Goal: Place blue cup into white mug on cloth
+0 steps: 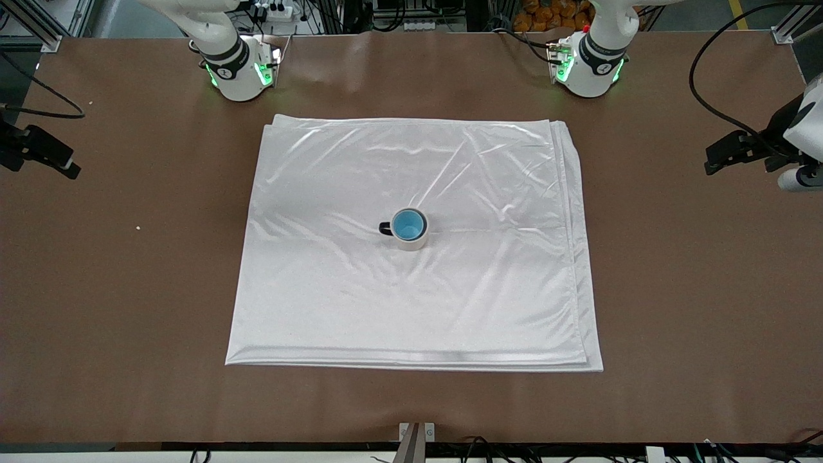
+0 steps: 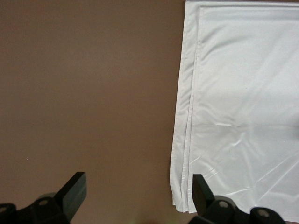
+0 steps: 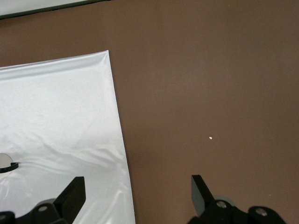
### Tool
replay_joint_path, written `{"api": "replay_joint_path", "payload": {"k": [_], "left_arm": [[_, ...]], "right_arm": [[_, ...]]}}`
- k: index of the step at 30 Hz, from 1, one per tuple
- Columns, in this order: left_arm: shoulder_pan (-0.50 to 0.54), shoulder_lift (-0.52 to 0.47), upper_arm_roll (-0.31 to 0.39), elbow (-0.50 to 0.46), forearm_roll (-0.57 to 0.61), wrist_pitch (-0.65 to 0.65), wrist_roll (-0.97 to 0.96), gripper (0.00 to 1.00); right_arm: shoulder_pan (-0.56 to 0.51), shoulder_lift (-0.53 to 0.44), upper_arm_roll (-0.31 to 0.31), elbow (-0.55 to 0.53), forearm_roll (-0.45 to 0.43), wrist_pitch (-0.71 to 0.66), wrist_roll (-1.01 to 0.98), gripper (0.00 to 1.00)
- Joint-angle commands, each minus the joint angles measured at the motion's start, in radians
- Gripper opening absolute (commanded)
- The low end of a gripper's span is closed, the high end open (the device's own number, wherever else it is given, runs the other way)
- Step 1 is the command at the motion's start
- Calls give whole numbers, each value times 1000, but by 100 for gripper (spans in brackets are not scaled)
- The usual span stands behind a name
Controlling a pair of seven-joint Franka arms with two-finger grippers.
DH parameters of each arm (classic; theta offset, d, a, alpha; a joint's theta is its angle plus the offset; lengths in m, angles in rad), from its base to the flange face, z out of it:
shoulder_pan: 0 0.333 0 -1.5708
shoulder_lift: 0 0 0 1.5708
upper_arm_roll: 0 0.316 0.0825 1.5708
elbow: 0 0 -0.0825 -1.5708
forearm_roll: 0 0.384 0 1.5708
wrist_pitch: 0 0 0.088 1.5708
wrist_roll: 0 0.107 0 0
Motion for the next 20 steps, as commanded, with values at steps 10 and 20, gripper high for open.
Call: {"api": "replay_joint_path", "payload": {"k": [10, 20], "left_arm": [[0, -3, 2, -5, 11, 8, 23, 100], [0, -3, 2, -5, 6, 8, 23, 100]], "right_arm": [[-9, 2, -7, 16, 10, -14, -2, 100], [-29, 1, -8, 16, 11, -16, -5, 100]]}}
